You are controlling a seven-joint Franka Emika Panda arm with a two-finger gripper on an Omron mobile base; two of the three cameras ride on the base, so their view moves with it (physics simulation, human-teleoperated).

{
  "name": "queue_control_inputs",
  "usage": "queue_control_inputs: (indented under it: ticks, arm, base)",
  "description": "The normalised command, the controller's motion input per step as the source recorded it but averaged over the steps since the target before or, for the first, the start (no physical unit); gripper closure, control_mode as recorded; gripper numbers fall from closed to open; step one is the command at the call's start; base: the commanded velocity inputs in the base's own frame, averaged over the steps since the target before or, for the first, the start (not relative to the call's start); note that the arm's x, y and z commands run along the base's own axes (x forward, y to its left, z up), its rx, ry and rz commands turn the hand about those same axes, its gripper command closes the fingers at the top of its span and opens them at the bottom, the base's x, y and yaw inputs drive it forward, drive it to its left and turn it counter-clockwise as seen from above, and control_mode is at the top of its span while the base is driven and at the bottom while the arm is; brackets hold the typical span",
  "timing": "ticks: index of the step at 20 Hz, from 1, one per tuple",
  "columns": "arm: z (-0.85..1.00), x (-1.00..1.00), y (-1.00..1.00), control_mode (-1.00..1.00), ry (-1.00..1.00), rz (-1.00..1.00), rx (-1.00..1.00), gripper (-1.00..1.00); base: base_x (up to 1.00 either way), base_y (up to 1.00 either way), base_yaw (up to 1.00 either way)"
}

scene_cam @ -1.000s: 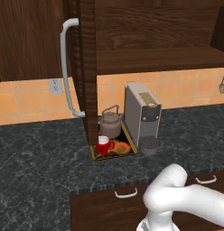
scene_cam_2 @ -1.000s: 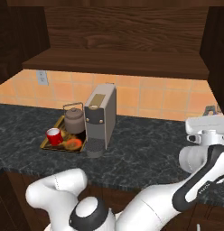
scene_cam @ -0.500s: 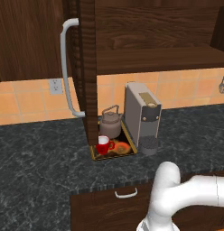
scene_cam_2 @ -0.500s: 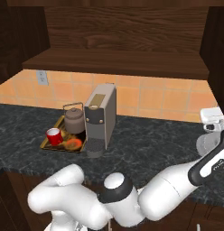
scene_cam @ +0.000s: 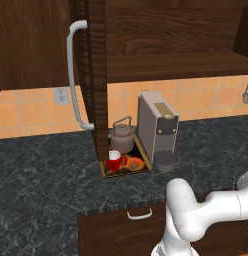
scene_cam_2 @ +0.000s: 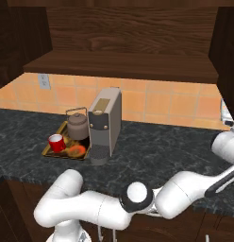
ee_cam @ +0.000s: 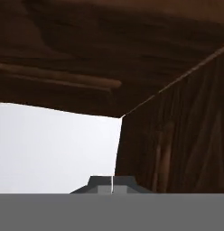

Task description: Pick the kettle from the counter and place it on the tray. Then pick the mug from the cabinet and place it on the tray. Then close the cabinet doors.

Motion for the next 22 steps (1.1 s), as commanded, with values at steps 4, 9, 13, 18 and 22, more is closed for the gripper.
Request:
queue_control_inputs:
  ticks: [4, 9, 13, 18, 22]
  arm:
    - [0.96, -1.00, 0.50, -1.00, -0.74, 0.26, -0.25, 1.00]
    - [0.37, -1.00, 0.96, -1.00, -0.60, 0.19, -0.48, 1.00]
    - [0.86, -0.81, 0.99, -1.00, -0.32, 0.04, -0.43, 1.00]
    - [1.00, -0.34, 0.87, -1.00, -0.07, 0.00, -0.32, 1.00]
    - [1.00, 0.00, 0.76, -1.00, 0.00, 0.00, -0.26, 1.00]
  base:
    - [0.00, 0.00, 0.00]
    - [0.00, 0.00, 0.00]
    - [0.00, 0.00, 0.00]
    - [0.00, 0.00, 0.00]
    - [0.00, 0.00, 0.00]
